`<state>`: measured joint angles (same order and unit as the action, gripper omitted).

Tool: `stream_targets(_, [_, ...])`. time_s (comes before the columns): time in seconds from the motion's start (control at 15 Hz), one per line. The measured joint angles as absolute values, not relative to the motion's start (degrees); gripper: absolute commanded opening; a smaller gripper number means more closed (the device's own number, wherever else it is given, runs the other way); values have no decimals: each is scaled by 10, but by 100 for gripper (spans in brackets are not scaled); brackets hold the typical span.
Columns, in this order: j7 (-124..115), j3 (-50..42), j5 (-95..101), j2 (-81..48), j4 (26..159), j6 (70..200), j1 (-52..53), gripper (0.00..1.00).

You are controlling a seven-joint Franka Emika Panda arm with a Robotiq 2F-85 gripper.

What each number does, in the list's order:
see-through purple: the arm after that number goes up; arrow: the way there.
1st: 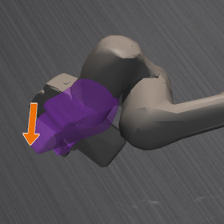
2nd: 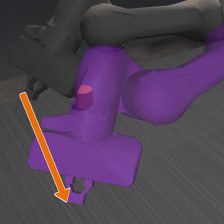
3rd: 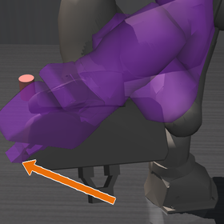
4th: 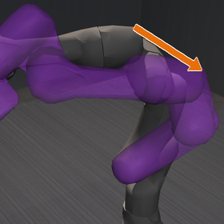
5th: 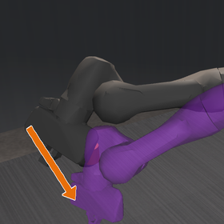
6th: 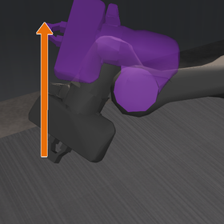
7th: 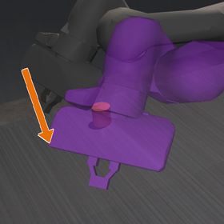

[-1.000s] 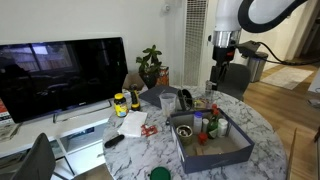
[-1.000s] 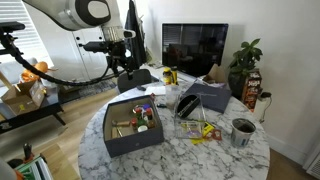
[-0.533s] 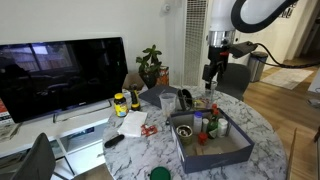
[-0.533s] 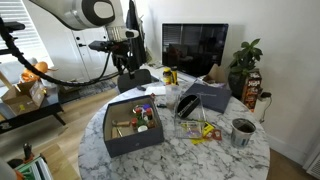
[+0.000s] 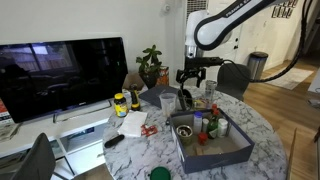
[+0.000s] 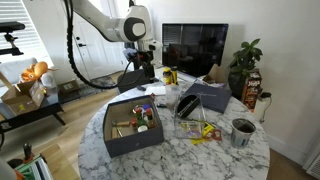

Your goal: Put the cup inside the container

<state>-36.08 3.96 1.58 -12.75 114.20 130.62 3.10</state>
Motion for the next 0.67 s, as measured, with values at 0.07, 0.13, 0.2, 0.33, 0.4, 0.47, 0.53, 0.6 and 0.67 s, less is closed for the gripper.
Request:
stream_targets(0.07, [-380, 29, 14, -149, 1124, 1307, 31, 100])
stream_targets(0.13, [-381, 22, 14, -161, 1114, 1307, 31, 100])
stream_targets(0.2, [-379, 20, 14, -164, 1112, 1307, 31, 100])
stream_targets(0.33, [-379, 21, 14, -161, 1112, 1307, 36, 100])
stream_targets(0.4, [-379, 21, 14, -159, 1112, 1307, 38, 100])
stream_targets(0.47, [-379, 20, 14, -159, 1111, 1307, 39, 100])
stream_targets(0.53, [-404, 16, 15, -162, 1109, 1311, 42, 100])
stream_targets(0.6, [-434, 10, 15, -170, 1106, 1325, 46, 100])
stream_targets(0.67, [-460, 5, 13, -184, 1101, 1338, 47, 100])
